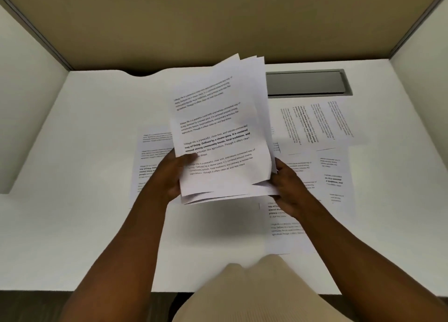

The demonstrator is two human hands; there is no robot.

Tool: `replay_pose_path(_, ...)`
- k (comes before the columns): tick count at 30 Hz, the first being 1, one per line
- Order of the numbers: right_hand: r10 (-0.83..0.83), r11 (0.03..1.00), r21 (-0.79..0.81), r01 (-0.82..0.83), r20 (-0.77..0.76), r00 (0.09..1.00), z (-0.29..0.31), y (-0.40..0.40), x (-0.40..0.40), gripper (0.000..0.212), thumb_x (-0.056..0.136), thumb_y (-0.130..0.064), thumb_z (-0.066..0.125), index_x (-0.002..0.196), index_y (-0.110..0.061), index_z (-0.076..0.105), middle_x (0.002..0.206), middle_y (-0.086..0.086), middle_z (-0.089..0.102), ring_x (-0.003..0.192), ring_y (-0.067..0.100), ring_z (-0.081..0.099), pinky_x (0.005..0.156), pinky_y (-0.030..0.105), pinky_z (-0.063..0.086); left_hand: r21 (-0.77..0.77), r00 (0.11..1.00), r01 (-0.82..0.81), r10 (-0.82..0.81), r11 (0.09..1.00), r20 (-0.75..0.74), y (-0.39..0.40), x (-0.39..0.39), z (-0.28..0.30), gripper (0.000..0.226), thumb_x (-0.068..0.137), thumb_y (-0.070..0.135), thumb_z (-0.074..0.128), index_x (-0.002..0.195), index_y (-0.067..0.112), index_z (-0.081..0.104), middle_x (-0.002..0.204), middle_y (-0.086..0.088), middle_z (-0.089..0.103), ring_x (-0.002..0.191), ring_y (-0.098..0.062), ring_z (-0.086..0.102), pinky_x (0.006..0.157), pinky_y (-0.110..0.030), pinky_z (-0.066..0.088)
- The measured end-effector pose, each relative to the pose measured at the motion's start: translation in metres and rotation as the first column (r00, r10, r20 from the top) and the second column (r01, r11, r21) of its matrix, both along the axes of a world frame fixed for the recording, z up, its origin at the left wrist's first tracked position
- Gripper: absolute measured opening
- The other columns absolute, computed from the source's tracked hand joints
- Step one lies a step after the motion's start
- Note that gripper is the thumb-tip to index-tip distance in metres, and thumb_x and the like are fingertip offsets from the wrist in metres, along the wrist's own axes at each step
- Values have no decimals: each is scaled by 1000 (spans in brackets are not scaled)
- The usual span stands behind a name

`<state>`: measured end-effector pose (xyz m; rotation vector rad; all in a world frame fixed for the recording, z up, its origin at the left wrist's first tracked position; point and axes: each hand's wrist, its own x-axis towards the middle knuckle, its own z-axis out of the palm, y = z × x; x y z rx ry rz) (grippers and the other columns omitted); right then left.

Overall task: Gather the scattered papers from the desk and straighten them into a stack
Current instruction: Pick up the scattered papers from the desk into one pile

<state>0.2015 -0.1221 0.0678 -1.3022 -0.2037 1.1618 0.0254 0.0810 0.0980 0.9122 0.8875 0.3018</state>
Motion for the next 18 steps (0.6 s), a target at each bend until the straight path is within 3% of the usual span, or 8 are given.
replay_pose_path(3, 21, 999, -47, -19, 30, 999, 1, -7, 6, 35, 89, -6, 62, 121, -20, 63, 119, 5, 70, 109, 22, 67, 92, 38, 54, 19, 1000, 2, -2, 1000, -11, -6, 3, -6, 43, 87, -6, 57, 126, 13, 60, 116, -6, 72, 107, -27, 69, 74, -36, 60)
replay_pose_path(7, -31, 957, -284, 58, 100, 995, -4, -25, 15, 14, 96, -31, 54, 101, -27, 67, 102, 1, 72, 93, 19, 68, 78, 36, 58, 13, 1000, 19, -19, 1000, -20, -16, 8, -11, 43, 88, -9, 54, 125, 12, 59, 106, -3, 75, 93, -20, 73, 66, -31, 59)
replay_pose_path(9, -30, 888, -433, 157, 286, 958, -20, -42, 22, 22, 92, -40, 58, 94, -20, 66, 96, 5, 72, 85, 19, 67, 81, 39, 58, 2, 1000, 5, -5, 1000, -30, -20, 10, -16, 44, 88, -9, 54, 127, 11, 58, 105, -3, 76, 92, -20, 73, 65, -31, 60)
replay_pose_path(11, 143, 748, -609, 262, 534, 833, -39, -66, 29, 24, 88, -37, 65, 98, -15, 64, 99, 7, 70, 91, 22, 64, 85, 36, 52, -15, 1000, -6, 6, 1000, -26, -23, 12, -20, 46, 89, -8, 54, 130, 11, 57, 113, -6, 73, 101, -23, 71, 71, -34, 60)
replay_pose_path(12, 244, 670, -677, 303, 587, 772, -47, -79, 31, 27, 86, -35, 67, 102, -14, 62, 104, 8, 68, 97, 25, 62, 85, 34, 47, -28, 1000, -11, 11, 1000, -15, -24, 12, -22, 46, 89, -8, 54, 131, 11, 57, 118, -8, 71, 105, -25, 69, 75, -37, 61)
replay_pose_path(15, 327, 528, -765, 368, 583, 744, -64, -118, 32, 47, 77, -33, 74, 112, -9, 56, 117, 16, 58, 112, 35, 54, 90, 40, 46, -53, 1000, -24, 24, 998, 6, -28, 15, -22, 46, 89, -10, 53, 128, 13, 59, 121, -9, 69, 103, -24, 70, 79, -39, 60)
replay_pose_path(18, 359, 460, -801, 382, 562, 745, -71, -142, 25, 65, 69, -38, 82, 116, -4, 50, 117, 19, 51, 114, 39, 49, 90, 46, 47, -51, 1000, -8, 8, 999, 4, -32, 18, -23, 50, 88, -10, 55, 133, 12, 56, 125, -10, 67, 110, -28, 67, 83, -42, 59)
